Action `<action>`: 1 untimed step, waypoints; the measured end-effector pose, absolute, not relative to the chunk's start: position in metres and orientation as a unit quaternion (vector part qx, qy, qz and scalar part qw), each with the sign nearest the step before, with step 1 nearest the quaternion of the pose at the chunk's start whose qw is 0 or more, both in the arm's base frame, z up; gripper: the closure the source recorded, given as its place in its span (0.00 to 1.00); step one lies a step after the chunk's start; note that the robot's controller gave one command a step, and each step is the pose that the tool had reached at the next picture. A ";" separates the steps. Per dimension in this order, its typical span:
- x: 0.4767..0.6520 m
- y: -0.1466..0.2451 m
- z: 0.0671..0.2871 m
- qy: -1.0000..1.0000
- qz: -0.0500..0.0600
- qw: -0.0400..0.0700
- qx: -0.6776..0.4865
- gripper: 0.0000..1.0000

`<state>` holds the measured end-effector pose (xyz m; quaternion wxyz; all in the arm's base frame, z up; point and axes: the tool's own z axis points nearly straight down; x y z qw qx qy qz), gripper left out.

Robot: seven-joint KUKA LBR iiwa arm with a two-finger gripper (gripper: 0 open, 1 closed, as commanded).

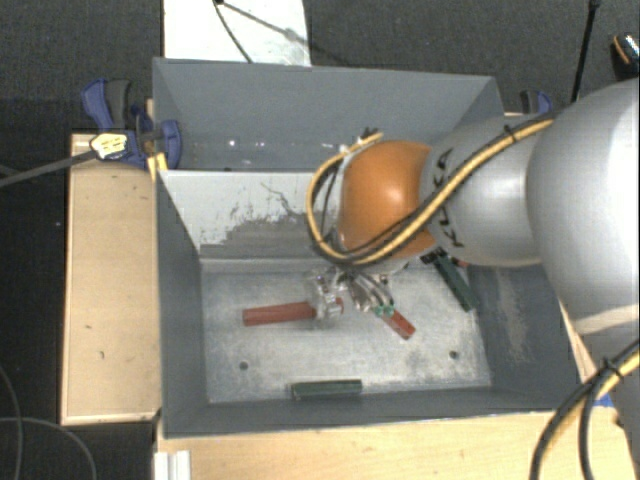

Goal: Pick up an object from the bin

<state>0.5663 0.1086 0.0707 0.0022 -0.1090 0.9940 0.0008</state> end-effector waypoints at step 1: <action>0.531 0.102 0.223 0.966 0.000 0.005 -0.258 1.00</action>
Offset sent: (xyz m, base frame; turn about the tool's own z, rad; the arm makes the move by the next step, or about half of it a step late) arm -0.0367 -0.0070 0.1482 -0.3038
